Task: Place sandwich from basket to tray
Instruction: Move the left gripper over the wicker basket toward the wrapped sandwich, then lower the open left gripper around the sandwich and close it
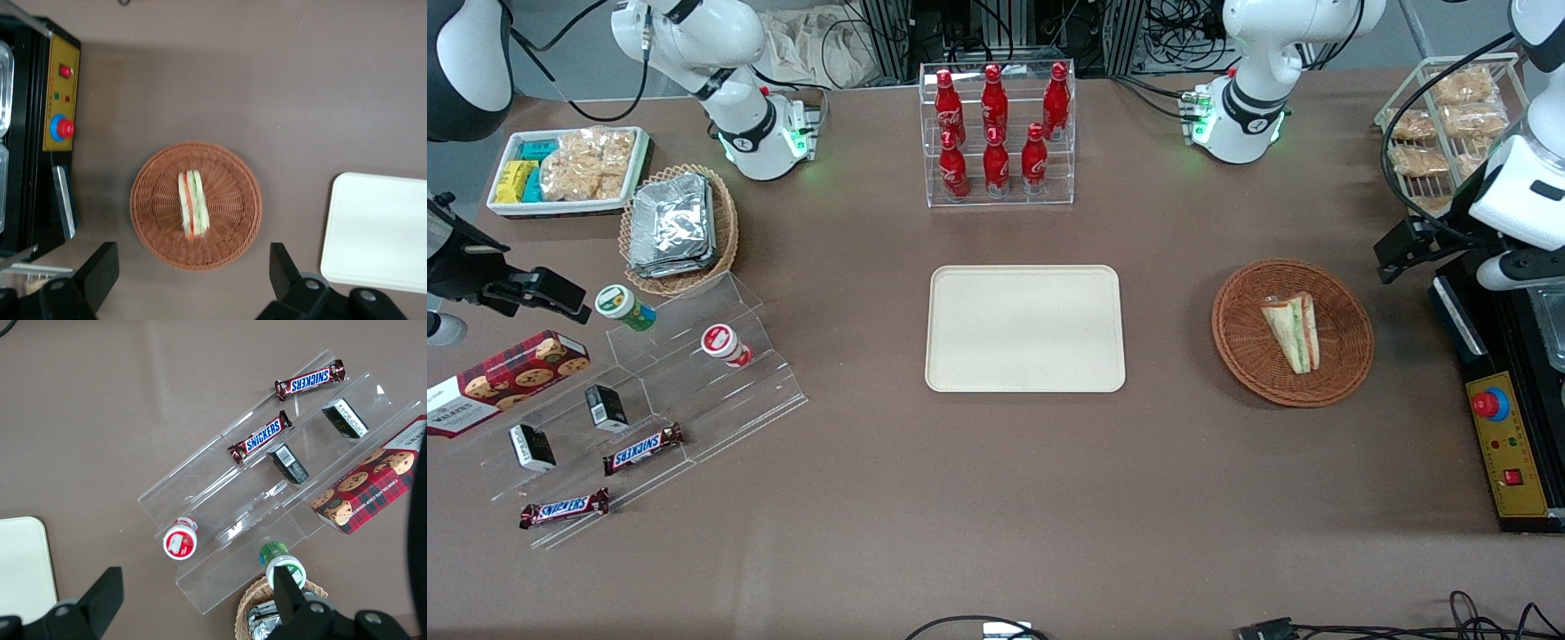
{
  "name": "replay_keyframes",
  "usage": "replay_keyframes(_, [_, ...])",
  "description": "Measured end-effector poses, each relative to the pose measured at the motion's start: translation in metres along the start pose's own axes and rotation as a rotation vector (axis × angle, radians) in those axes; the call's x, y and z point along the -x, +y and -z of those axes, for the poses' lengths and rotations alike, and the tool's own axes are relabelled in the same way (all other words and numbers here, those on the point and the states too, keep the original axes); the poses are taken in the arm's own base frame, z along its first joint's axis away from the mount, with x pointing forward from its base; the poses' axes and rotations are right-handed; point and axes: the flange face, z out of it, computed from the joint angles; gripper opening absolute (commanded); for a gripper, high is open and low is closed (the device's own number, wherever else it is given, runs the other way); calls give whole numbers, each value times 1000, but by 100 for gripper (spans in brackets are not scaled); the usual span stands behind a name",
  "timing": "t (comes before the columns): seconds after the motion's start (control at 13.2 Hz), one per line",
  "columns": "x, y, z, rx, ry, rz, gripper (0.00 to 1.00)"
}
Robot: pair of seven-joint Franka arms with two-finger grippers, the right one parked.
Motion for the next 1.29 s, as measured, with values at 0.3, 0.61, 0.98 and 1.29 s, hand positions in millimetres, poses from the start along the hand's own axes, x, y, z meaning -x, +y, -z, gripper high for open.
replay_keyframes(0.3, [1,-3,2,-2,-10,25,100])
replay_keyframes(0.61, [9,3,-3,10,-72,52,100])
replay_keyframes(0.98, [42,0,-91,12,-41,54,100])
replay_keyframes(1.29, [70,-16,-191,2,-18,68,100])
